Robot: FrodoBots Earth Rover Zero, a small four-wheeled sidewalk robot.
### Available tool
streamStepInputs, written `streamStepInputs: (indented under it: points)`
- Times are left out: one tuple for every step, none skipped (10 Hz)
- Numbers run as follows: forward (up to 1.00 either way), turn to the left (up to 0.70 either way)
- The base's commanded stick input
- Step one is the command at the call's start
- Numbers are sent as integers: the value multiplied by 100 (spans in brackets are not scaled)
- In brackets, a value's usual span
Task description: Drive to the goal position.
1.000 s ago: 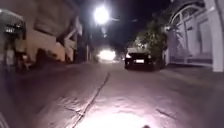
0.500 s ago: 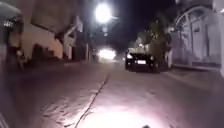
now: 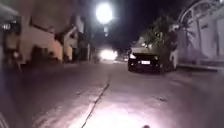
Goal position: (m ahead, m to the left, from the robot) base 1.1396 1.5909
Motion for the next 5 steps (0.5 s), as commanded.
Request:
streamStepInputs:
  points:
    - [70,0]
    - [70,0]
    - [70,0]
    - [70,0]
    - [70,0]
